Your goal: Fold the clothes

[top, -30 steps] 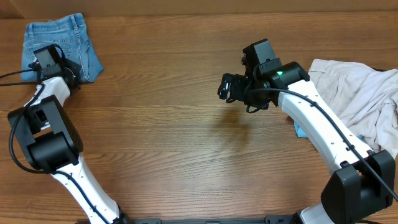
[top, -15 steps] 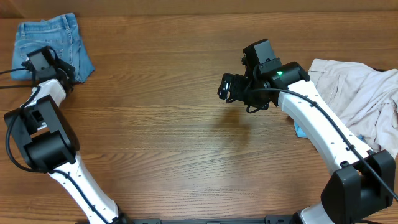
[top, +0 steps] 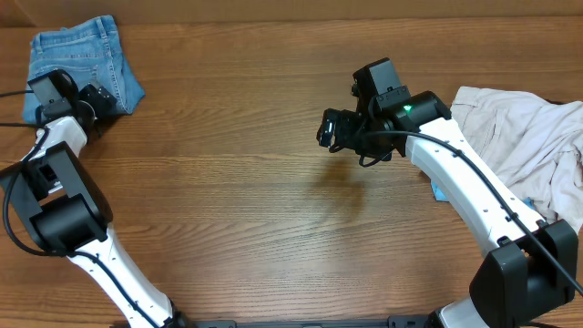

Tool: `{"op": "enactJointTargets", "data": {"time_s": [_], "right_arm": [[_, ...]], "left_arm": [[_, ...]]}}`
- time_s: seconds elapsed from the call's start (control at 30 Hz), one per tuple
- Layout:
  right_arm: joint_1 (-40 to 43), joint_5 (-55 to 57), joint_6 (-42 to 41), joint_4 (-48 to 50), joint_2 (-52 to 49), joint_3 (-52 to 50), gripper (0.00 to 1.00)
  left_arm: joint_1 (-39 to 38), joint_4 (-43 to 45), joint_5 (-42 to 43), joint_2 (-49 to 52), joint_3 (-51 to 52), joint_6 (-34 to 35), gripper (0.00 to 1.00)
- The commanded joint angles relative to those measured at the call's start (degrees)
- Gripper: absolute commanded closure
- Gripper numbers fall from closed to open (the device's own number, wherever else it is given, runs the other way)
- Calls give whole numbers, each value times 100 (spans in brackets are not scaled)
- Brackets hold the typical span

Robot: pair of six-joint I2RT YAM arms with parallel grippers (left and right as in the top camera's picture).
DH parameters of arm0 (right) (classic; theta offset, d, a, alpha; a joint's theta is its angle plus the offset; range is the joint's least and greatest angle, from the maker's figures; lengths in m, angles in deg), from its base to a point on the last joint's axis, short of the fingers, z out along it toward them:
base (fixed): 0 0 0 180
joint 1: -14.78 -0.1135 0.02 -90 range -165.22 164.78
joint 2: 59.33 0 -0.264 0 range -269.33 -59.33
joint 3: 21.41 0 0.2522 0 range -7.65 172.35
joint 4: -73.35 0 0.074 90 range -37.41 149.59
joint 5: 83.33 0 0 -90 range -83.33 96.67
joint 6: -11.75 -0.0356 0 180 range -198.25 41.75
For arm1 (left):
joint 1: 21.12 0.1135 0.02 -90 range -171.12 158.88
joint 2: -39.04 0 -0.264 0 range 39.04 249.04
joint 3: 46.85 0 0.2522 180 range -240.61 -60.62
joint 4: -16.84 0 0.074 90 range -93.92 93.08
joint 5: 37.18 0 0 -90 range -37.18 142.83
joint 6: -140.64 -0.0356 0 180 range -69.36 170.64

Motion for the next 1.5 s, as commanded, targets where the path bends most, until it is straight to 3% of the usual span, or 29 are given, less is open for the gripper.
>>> {"op": "enactJointTargets", "data": {"time_s": [0.0,0.17,0.27,0.37,0.4,0.47,0.5,0.53,0.8,0.9,1.03,1.1,1.17,1.2,1.23,1.33,1.37,1.47], "right_arm": [[-26,37,-13,-76,-13,-35,0],[-26,35,9,-205,-13,-35,0],[-26,37,11,-249,-13,-35,0],[-26,35,50,-330,-13,-35,0],[-26,35,50,-367,-13,-35,0],[-26,35,50,-413,-13,-35,0],[-26,35,50,-424,-13,-35,0],[-26,35,50,-446,-13,-35,0],[-26,37,50,-721,-13,-35,0],[-26,37,48,-706,-13,-35,0],[-26,37,48,-695,-13,-35,0],[-26,37,46,-710,-13,-35,0],[-26,35,17,-688,-13,-35,0],[-26,28,-39,-713,-11,-35,0],[-26,33,-151,-743,-11,-35,0],[-26,33,-321,-931,238,-33,0],[-26,33,-321,-1001,402,-33,0],[-26,35,-321,-1189,1075,-33,0]], "left_arm": [[-42,-632,46,22,170,219,0],[-42,-1690,-706,-903,168,407,0],[-42,-2096,-732,-1679,168,409,0],[-42,-2179,-734,-2446,168,446,0],[-42,-2076,-737,-2581,168,444,5],[-37,-1611,-791,-2625,168,439,57],[-37,-1480,-933,-2549,168,444,89],[-37,-1373,-1126,-2433,168,439,96],[66,-549,-1829,-715,168,-118,95],[188,-595,-1827,-304,168,-120,88],[203,-844,-1770,-625,166,-243,88],[203,-975,-1711,-1311,166,-214,87],[179,-1036,-1410,-1985,166,-109,71],[136,-1058,-957,-2474,166,-63,51],[111,-1123,-675,-2732,166,-68,41],[61,-1648,380,-3700,166,151,17],[66,-1766,704,-3967,166,192,0],[68,-2041,1993,-4809,166,304,0]]}}
